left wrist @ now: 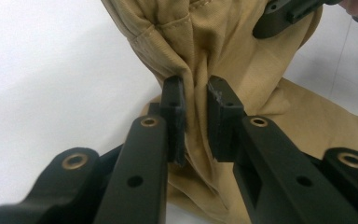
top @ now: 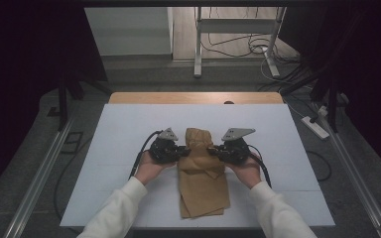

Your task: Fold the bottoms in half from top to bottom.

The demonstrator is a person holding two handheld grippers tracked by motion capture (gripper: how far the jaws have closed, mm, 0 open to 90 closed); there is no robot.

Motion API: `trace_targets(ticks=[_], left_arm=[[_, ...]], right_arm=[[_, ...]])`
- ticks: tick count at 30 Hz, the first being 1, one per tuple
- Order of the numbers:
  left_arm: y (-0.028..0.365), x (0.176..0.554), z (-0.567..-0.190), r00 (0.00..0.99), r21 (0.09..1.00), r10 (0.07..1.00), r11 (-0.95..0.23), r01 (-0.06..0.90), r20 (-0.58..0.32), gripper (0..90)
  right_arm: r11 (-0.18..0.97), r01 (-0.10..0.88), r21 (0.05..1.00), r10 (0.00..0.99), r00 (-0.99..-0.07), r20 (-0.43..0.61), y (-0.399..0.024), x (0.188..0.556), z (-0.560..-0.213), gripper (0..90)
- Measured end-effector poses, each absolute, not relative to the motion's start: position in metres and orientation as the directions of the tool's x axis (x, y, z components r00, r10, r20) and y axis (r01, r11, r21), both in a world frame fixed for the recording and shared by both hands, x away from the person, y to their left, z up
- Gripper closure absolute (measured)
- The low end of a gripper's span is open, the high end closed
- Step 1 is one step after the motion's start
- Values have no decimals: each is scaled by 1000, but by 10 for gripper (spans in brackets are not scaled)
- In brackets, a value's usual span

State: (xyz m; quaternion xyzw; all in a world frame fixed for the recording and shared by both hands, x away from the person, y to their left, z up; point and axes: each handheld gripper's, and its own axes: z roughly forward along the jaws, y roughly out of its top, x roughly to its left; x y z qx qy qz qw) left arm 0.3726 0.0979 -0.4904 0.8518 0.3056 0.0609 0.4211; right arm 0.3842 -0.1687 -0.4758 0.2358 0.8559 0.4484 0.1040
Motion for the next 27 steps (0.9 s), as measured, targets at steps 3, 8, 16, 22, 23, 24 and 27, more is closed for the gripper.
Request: trace_targets(ticks=[3,8,16,22,23,24,27], left_arm=[[98,371,-491,807,753,570,-462,469,-153,772],[97,371,-492,807,752,569,-461,471,-157,769],[96,368,-493,807,751,569,-461,472,-158,766],[96,366,-493,809,751,567,-464,470,-156,760],[96,366,-493,809,751,567,-464,471,-157,759],[96,365,-493,809,750,567,-464,471,-157,757],[96,365,-493,808,751,568,-462,472,-159,754]], right_arm=[[484,309,818,494,-869,36,-170,381,-477,813],[485,311,818,493,-869,38,-171,379,-477,812],[488,303,818,488,-872,32,-172,375,-478,808],[489,304,818,485,-874,34,-172,372,-478,808],[489,303,818,484,-874,34,-172,372,-478,808],[490,301,818,484,-875,32,-172,372,-478,808],[493,299,817,482,-876,29,-172,372,-479,807]])
